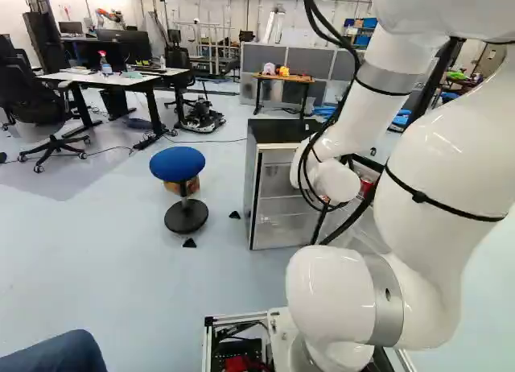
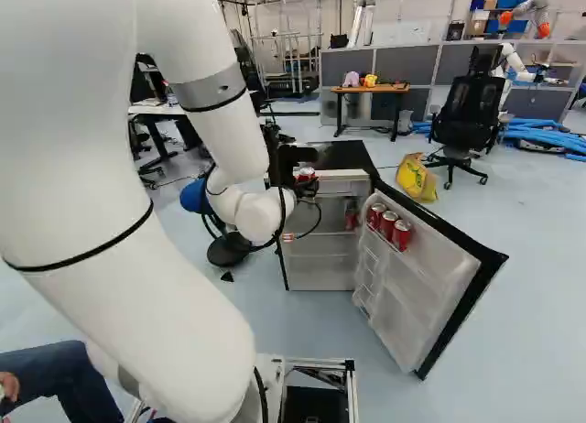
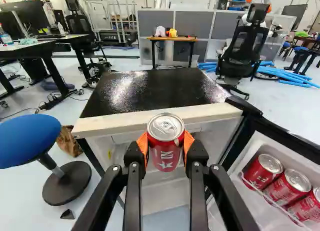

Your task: Grab a drink from the fridge

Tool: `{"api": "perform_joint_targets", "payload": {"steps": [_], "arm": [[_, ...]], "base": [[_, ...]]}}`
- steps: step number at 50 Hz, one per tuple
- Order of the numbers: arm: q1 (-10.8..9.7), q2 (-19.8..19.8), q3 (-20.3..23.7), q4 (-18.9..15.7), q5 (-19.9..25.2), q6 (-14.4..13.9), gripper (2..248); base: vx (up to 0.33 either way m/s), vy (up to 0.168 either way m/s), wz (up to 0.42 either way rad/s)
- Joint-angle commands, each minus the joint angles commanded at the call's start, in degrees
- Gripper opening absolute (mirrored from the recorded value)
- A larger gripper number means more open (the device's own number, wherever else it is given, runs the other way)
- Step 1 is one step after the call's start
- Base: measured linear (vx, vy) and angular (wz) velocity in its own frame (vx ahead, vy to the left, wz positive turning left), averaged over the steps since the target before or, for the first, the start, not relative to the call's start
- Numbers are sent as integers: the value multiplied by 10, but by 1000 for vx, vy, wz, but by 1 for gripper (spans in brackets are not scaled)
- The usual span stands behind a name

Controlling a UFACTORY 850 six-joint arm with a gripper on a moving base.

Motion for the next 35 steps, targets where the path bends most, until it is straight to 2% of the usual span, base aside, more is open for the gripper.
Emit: {"api": "perform_joint_targets", "payload": {"steps": [35], "arm": [[7, 19, -34, 0, -45, 0, 91]], "base": [[0, 0, 0]]}}
